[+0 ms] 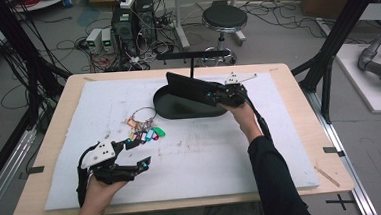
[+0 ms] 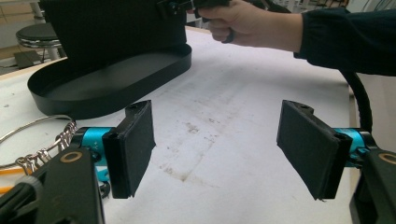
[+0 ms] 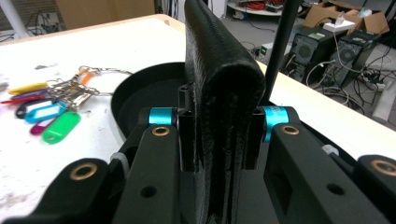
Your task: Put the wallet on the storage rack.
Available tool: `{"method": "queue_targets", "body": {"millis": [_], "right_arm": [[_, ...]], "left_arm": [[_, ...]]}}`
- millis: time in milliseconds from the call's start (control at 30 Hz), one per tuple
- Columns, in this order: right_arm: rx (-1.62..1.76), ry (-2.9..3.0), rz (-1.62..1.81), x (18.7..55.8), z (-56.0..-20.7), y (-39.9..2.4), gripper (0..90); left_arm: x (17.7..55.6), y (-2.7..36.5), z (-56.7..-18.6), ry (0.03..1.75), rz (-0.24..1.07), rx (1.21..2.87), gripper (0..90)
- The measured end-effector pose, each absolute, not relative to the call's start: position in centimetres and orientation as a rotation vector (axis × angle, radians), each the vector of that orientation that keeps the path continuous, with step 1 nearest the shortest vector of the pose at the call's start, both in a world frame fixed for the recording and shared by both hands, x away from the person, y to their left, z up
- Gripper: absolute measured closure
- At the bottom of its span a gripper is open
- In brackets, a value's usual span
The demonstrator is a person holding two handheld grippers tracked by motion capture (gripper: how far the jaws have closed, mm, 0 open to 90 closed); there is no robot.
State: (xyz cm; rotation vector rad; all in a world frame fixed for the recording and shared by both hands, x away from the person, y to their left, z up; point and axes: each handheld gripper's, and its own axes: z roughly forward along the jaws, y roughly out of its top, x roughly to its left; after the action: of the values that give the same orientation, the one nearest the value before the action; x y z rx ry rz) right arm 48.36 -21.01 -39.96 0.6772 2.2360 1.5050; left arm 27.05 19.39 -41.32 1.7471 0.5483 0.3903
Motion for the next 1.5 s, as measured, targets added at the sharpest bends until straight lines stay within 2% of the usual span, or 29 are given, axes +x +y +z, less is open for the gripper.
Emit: {"method": "queue_targets", "body": {"millis": [800,1267,1500], "right_arm": [[0.771,2.26,1.476,50.1,-42.7,-20.8,73.5],[0.82,2.296,1.352,50.2,-42.9,-21.2,67.0],[0.831,2.254,1.358,50.0,-42.5,-21.4,60.6]], "left_arm": [[27.0,19.4,-41.8,0.545,0.378,1.748,27.6],[27.1,19.4,-41.9,0.539,0.374,1.759,27.6],[27.1,19.4,-41.9,0.54,0.375,1.761,27.6]]}}
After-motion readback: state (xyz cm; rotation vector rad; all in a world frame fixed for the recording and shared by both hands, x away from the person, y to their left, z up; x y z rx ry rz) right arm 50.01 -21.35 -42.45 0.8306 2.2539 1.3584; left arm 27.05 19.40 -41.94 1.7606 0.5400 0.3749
